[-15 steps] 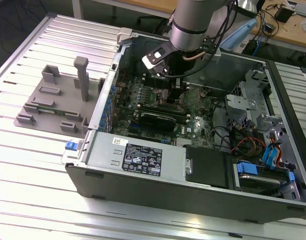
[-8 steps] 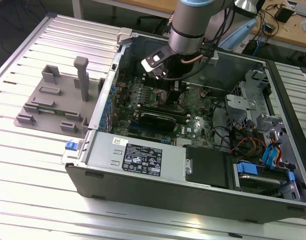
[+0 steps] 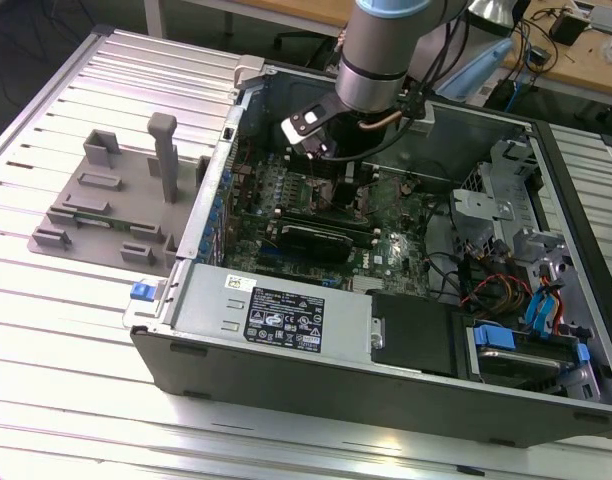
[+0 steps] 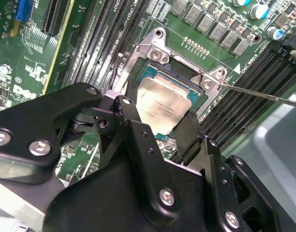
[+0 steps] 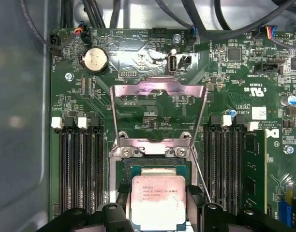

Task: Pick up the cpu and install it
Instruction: 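Place the cpu into insertion slot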

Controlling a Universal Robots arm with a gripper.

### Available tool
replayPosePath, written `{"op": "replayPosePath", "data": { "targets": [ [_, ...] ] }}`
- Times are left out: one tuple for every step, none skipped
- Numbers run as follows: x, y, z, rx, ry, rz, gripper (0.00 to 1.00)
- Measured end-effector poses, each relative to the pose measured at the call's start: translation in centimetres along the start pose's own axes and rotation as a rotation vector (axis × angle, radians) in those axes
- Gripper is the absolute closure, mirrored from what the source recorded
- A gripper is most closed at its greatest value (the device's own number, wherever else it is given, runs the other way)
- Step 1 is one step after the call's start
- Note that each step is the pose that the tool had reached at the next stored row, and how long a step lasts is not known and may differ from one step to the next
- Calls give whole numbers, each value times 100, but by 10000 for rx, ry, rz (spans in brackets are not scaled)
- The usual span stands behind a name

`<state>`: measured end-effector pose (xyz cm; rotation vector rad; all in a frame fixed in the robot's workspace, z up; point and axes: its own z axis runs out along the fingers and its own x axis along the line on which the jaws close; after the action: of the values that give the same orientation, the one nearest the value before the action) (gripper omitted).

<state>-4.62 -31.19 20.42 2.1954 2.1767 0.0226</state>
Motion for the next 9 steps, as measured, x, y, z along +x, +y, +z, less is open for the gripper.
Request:
{"op": "replayPosePath", "data": {
  "targets": [
    [4, 0, 7, -30, -1, -17, 46],
    [8, -1, 11, -52, 0, -35, 46],
    [10, -1, 14, -71, 3, -50, 46],
    [14, -2, 17, -90, 3, -65, 46],
    [22, -4, 19, -101, 4, -69, 46],
    [32, -6, 21, -108, 4, -72, 46],
    [44, -11, 24, -119, 4, -74, 46],
    [61, -19, 28, -134, 4, -79, 46],
    [66, -30, 32, -143, 7, -82, 46]
  ]
}}
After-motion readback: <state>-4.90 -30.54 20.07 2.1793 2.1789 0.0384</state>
